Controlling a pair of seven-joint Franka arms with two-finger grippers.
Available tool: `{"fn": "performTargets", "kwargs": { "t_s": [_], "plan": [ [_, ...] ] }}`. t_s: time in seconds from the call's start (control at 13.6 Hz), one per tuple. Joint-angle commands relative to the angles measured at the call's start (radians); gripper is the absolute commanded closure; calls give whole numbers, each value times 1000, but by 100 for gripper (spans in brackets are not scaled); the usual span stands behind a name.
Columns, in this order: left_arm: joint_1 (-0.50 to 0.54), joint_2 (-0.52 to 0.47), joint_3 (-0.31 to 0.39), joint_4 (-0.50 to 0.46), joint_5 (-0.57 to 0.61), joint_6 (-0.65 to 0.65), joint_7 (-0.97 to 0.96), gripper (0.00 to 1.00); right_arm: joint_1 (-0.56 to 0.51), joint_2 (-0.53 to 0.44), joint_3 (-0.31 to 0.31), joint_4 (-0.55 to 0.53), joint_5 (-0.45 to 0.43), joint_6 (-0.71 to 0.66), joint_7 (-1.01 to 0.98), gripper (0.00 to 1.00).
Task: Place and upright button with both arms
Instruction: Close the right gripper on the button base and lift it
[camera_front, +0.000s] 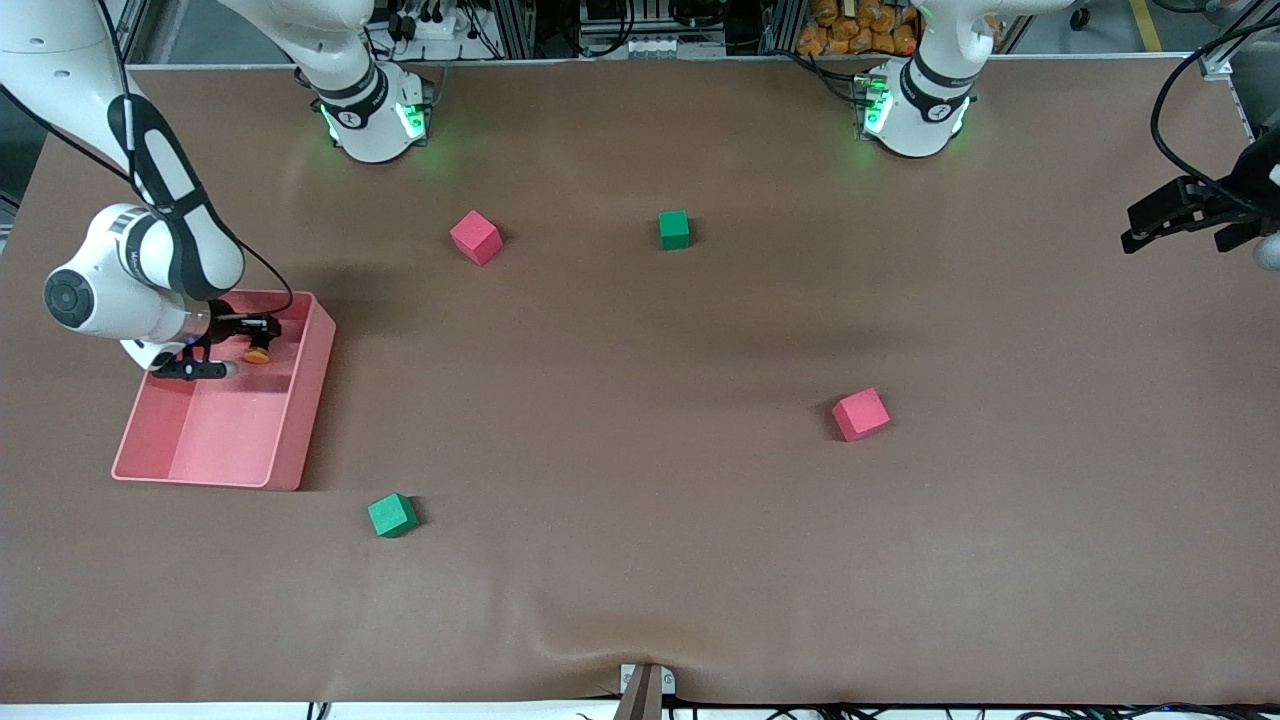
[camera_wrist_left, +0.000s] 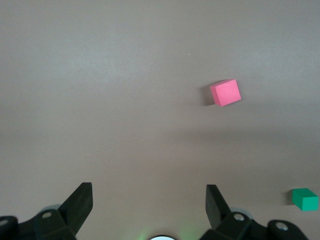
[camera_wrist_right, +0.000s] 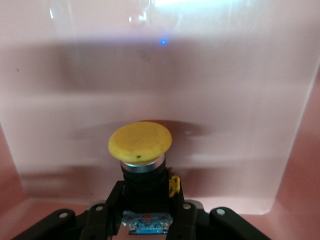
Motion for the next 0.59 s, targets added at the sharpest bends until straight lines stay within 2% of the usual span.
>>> {"fn": "performTargets", "kwargs": {
  "t_s": [0.0, 0.15, 0.29, 0.51],
  "plan": [
    [5, 3, -2, 8, -17, -15, 7, 0, -20, -49, 12, 17, -9, -6, -21, 82],
    [5, 3, -2, 10, -17, -15, 7, 0, -18, -80, 12, 32, -9, -16, -24, 82],
    [5, 3, -2, 10, -17, -15, 7, 0, -12, -97, 14, 80, -9, -82, -22, 83],
    [5, 3, -2, 10, -17, -15, 7, 0, 3, -97, 20, 240, -9, -312, -33, 83]
  ]
}}
